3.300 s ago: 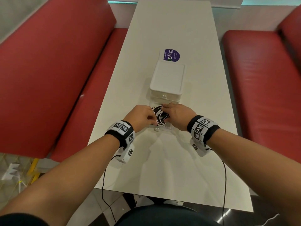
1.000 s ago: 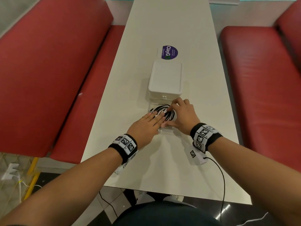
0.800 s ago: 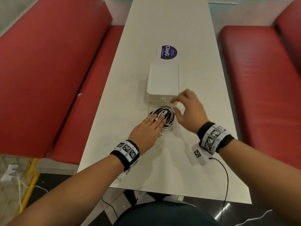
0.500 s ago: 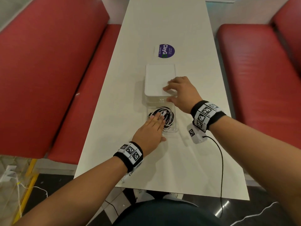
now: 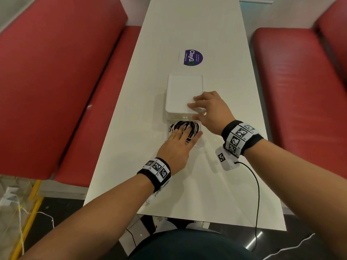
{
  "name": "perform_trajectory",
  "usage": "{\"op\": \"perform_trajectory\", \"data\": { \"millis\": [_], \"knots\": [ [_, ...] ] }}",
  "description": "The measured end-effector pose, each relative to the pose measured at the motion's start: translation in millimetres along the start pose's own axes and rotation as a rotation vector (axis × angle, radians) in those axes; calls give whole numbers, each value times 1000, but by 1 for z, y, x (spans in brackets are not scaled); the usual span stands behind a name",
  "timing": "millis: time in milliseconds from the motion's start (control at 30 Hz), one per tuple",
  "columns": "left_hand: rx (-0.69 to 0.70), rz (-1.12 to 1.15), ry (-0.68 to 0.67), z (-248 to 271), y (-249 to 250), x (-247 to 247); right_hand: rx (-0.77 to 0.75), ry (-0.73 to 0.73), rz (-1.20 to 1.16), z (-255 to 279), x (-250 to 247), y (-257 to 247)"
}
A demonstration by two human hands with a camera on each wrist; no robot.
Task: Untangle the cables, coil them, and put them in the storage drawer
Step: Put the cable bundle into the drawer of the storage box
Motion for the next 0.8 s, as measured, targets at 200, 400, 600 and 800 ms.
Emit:
{"op": "perform_trajectory", "data": {
  "millis": [200, 400, 600, 800],
  "knots": [
    [7, -6, 38, 0, -3, 3, 11, -21, -8, 0, -3, 1],
    [-68, -13, -37, -2, 6, -8, 8, -38, -15, 2, -4, 0],
    [-67, 14, -177, -20, -3, -38, -3, -119, 44, 0, -8, -8],
    [74, 234, -77, -12, -28, -37, -4, -101, 68, 1, -8, -9]
  ]
}}
Point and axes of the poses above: each hand's wrist, its own z-axis away from the middle knuckle, its own x-axis out of the palm, y = z × x, the point moved 1 cm from there along -z, towards the middle knuckle, and after that the axes turned 14 degrees about -y, right-handed, at the moved point
